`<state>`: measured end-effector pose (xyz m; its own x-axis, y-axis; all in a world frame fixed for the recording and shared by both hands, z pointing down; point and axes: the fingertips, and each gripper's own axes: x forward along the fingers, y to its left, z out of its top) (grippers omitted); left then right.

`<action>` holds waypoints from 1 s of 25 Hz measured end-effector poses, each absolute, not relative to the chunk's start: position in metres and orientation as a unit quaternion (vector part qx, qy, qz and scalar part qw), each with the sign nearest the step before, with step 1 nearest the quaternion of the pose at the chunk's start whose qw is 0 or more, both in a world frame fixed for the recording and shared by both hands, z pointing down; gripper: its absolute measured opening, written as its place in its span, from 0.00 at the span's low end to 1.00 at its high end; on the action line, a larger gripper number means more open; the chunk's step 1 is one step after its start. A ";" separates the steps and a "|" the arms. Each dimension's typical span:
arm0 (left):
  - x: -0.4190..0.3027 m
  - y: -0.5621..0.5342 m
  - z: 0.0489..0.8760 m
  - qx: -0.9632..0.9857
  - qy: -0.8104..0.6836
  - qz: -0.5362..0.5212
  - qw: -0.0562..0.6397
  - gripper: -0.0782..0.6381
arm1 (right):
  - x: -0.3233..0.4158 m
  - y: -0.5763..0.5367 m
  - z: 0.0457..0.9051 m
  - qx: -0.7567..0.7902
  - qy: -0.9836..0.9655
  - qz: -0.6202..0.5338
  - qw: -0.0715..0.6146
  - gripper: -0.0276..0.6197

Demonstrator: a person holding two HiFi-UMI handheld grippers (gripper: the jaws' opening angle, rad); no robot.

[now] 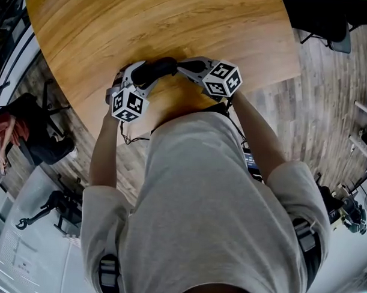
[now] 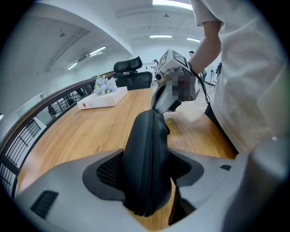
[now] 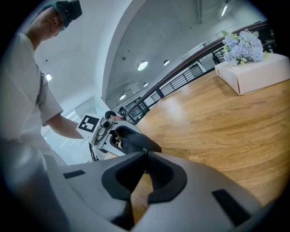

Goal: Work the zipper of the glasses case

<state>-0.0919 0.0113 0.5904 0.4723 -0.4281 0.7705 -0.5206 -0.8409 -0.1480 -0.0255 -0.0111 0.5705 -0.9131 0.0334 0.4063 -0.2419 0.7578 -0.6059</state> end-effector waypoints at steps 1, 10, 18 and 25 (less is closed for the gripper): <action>-0.092 0.012 0.592 0.856 -0.276 0.435 0.054 0.53 | -0.025 -0.011 0.570 0.053 -0.917 0.342 0.199 0.10; -0.087 0.015 0.605 0.844 -0.272 0.457 0.073 0.52 | -0.022 -0.009 0.575 0.050 -0.906 0.352 0.227 0.09; -0.079 0.015 0.605 0.846 -0.250 0.466 0.060 0.51 | -0.014 -0.002 0.569 0.036 -0.892 0.386 0.232 0.09; -0.076 0.017 0.609 0.836 -0.231 0.495 0.045 0.51 | -0.011 0.003 0.578 0.040 -0.889 0.380 0.253 0.09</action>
<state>-0.0757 0.0170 0.6092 0.4034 -0.3421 0.8487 -0.4313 -0.8891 -0.1533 -0.0114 0.0034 0.5778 -0.8684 0.1215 0.4807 -0.2635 0.7082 -0.6550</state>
